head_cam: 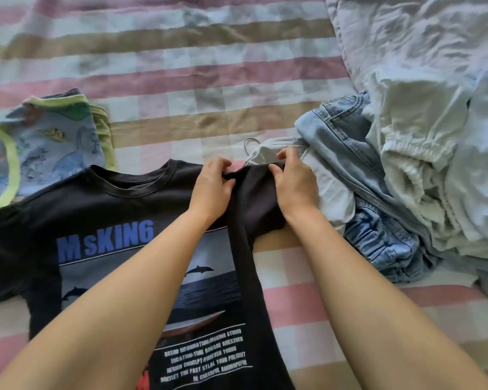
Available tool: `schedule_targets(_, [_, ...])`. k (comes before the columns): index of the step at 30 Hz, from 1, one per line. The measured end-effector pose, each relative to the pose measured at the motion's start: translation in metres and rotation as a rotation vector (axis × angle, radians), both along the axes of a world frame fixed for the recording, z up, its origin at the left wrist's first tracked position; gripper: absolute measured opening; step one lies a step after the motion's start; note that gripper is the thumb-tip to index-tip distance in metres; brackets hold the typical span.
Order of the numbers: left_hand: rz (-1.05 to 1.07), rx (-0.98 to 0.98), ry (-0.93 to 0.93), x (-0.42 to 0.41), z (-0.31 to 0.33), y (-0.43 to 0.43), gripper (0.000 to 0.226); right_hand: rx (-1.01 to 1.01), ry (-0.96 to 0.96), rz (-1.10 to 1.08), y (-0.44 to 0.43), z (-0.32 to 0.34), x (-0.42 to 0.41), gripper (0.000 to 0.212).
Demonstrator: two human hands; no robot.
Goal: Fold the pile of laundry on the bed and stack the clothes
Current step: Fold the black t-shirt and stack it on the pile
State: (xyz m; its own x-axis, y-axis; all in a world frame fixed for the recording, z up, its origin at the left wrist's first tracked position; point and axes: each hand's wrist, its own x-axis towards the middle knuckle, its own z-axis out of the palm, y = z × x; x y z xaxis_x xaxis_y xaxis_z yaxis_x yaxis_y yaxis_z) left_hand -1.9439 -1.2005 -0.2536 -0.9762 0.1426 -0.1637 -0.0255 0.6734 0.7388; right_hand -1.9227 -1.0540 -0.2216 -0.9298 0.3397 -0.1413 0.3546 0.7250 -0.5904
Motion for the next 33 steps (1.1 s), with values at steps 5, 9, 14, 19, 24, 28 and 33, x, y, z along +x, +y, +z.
schedule_targets(5, [0.222,0.190,0.042,0.017,-0.003,-0.002,0.024,-0.140,0.005,-0.091,-0.003,-0.002,0.025,0.057])
schedule_targets(9, [0.305,0.475,-0.266,0.024,0.001,-0.003,0.009,-0.184,-0.014,-0.163,-0.013,-0.001,0.058,0.039])
schedule_targets(14, [0.355,0.777,-0.617,0.019,0.011,-0.011,0.023,0.015,0.156,-0.031,-0.048,0.017,0.068,0.022])
schedule_targets(19, [0.411,1.101,-0.802,0.017,0.014,-0.046,0.055,0.101,0.027,0.251,-0.097,0.014,0.065,0.032])
schedule_targets(24, [0.385,1.141,-0.731,0.034,0.008,-0.078,0.062,-0.045,-0.091,0.403,-0.125,-0.008,0.071,0.040])
schedule_targets(28, [0.433,0.588,-0.443,0.039,0.001,-0.088,0.010,-0.003,0.106,0.365,-0.128,-0.018,0.091,0.031])
schedule_targets(33, [0.491,0.320,-0.290,0.039,-0.008,-0.090,0.013,0.267,-0.214,0.513,-0.117,-0.046,0.121,0.059])
